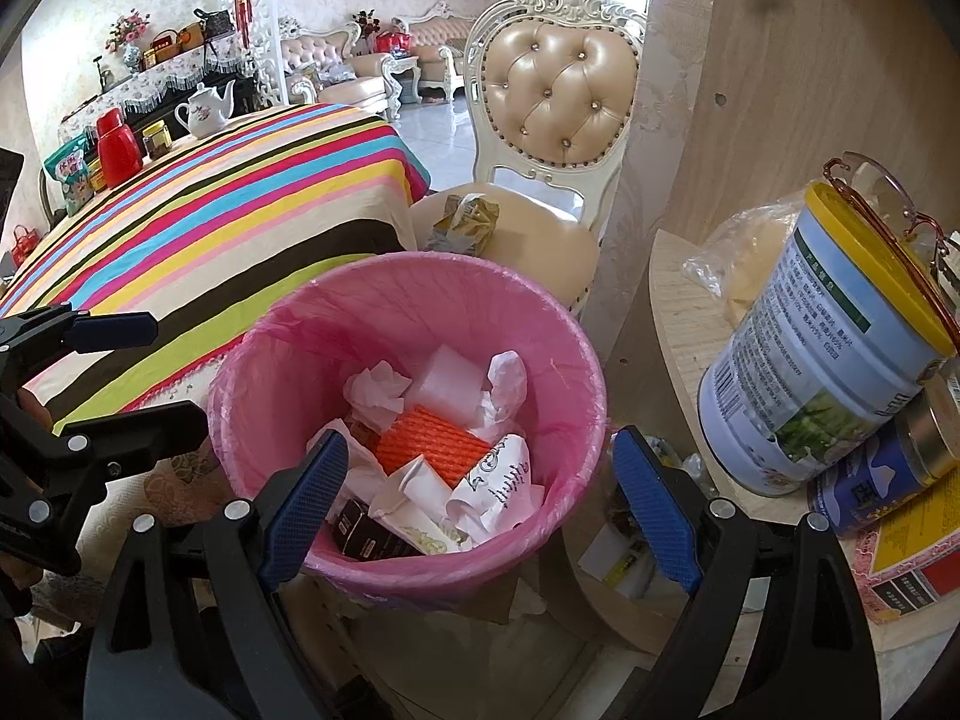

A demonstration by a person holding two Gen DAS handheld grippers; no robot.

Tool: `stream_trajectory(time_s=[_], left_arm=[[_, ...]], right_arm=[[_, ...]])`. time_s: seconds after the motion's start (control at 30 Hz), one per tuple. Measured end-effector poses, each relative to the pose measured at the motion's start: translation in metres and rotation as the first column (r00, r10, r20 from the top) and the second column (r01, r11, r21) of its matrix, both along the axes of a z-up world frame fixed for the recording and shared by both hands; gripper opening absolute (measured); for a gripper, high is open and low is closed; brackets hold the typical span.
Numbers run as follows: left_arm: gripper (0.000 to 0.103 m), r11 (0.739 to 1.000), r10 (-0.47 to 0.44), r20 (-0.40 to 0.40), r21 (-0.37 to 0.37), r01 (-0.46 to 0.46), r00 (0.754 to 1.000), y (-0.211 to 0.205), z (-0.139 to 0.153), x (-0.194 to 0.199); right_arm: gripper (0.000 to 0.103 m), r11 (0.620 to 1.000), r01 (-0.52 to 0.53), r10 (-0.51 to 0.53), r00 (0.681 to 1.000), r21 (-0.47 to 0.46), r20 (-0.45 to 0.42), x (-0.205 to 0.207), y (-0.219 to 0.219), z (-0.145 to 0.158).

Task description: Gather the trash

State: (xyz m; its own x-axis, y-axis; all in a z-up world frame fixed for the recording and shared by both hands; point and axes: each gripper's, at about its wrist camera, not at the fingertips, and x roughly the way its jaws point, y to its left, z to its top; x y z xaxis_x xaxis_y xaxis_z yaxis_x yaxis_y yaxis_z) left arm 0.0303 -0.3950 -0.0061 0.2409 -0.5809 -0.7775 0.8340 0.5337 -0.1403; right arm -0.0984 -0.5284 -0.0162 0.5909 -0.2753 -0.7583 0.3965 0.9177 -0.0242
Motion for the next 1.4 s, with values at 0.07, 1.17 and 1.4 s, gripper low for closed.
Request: stream_trajectory(time_s=[0.07, 1.17, 1.4], left_arm=[[0.095, 1.000, -0.002, 0.000, 0.000, 0.002, 1.000, -0.0004, -0.0009, -0.0006], [0.095, 1.000, -0.010, 0.011, -0.012, 0.010, 1.000, -0.0018, -0.0010, -0.0050], [0.095, 1.000, -0.006, -0.001, 0.000, 0.006, 1.000, -0.0039, -0.0025, -0.0048]], right_arm=[[0.084, 1.000, 0.001, -0.001, 1.000, 0.000, 0.000, -0.0007, -0.0009, 0.0005], [0.084, 1.000, 0.005, -0.005, 1.000, 0.004, -0.019, 0.0010, -0.0026, -0.0059], [0.084, 1.000, 0.008, -0.008, 1.000, 0.005, -0.024, 0.0020, -0.0032, -0.0072]])
